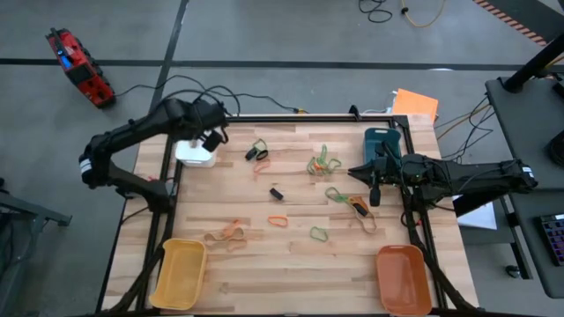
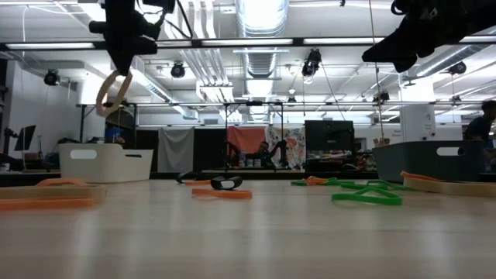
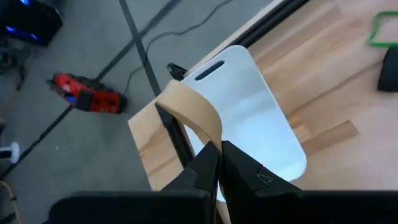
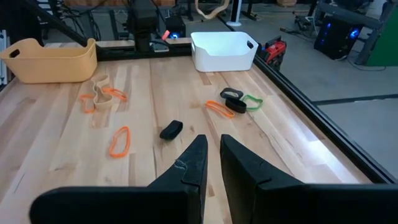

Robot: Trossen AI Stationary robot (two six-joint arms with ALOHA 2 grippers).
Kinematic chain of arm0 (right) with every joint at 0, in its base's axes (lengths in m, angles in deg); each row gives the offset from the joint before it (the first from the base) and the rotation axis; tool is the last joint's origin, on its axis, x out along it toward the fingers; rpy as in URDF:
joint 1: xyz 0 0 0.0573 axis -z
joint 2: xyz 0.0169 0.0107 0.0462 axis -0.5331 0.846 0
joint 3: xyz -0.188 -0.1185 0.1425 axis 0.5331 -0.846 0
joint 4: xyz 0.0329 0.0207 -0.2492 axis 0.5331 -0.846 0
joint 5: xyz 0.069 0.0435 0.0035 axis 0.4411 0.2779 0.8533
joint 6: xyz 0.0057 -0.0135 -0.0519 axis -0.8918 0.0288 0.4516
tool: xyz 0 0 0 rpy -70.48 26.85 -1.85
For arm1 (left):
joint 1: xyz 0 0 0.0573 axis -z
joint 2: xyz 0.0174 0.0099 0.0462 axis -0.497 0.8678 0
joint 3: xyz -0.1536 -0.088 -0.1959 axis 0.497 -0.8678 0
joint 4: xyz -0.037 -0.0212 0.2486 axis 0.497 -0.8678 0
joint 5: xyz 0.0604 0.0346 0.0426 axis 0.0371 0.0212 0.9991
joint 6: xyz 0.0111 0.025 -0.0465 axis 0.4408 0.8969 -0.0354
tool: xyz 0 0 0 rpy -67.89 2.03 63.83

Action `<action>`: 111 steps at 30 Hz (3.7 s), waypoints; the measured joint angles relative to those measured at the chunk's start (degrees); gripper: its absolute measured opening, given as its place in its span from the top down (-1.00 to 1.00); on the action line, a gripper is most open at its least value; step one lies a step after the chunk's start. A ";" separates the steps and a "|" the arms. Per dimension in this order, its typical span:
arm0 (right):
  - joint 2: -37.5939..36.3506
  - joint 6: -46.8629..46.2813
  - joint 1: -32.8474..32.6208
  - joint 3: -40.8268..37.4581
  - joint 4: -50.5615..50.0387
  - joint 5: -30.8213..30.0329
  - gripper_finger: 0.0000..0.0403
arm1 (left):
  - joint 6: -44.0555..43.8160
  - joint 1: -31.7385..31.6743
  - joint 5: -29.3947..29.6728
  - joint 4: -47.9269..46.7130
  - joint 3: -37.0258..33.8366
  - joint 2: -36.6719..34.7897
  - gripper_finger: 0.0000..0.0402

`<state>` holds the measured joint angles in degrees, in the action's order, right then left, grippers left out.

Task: Sort rubber bands into baskets
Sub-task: Put the brown rubber band into the white bin, then put the black rubber band into the orange bin

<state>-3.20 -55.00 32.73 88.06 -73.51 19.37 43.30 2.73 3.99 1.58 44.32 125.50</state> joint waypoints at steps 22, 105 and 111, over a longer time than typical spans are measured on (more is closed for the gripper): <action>0.00 -0.96 0.00 0.00 -0.46 0.02 0.82 | 11.50 -12.84 -6.09 15.14 -16.98 0.22 1.00; 3.16 -5.72 0.00 -0.87 1.71 0.07 0.82 | 9.51 21.60 -4.66 34.46 -22.14 -5.81 0.59; 6.09 -8.93 0.00 -0.37 3.04 0.05 0.82 | 8.90 39.34 -4.18 40.61 -22.14 -9.79 0.59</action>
<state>2.89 -63.93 32.73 87.69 -70.47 19.42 52.20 42.07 -0.19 42.18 22.18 115.71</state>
